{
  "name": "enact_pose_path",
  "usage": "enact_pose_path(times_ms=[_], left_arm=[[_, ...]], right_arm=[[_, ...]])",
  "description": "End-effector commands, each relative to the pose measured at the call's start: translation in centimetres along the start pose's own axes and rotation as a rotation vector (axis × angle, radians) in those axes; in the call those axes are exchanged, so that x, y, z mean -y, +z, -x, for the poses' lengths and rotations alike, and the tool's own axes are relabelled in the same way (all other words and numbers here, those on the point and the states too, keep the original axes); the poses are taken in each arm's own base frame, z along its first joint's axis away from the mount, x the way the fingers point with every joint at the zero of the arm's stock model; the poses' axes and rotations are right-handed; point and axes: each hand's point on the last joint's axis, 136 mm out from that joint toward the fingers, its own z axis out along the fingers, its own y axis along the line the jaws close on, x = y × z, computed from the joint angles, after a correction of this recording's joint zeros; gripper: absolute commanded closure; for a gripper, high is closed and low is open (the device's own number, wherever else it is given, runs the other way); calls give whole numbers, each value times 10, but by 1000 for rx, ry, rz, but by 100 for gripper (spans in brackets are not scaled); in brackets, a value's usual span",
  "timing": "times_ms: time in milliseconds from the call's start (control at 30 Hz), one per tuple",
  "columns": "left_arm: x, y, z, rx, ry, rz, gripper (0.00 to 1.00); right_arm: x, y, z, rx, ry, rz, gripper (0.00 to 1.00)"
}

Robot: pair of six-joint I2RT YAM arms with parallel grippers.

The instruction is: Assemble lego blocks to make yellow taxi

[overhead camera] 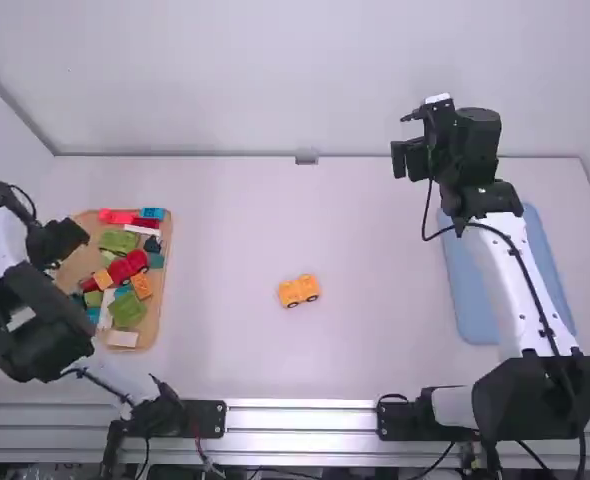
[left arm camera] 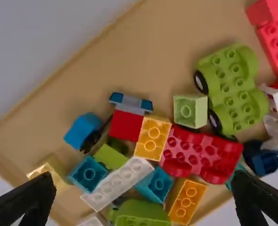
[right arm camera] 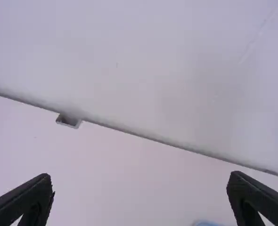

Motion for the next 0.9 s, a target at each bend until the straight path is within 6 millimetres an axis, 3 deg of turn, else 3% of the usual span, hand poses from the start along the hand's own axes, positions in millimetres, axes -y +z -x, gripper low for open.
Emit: enact_pose_path(times_ms=[0,133,200,300,433,533,867], left_arm=[[14,9,-9,-34,56,-18,6],[23,26,-17,-52,111,37,13],[26,34,-23,-66,133,60,28],[30,41,-26,-70,146,59,36],[26,51,-31,-74,149,61,41],[15,66,-36,-59,141,104,52],[5,84,-43,-49,134,105,53]], right_arm=[[0,-1,12,26,-3,1,2],[0,-1,12,26,-2,0,1],[0,-2,12,26,-2,0,2],[1,-1,12,25,-2,-1,1],[0,-1,12,25,-2,0,1],[0,-1,12,25,-2,0,1],[0,-1,12,25,-2,0,1]])
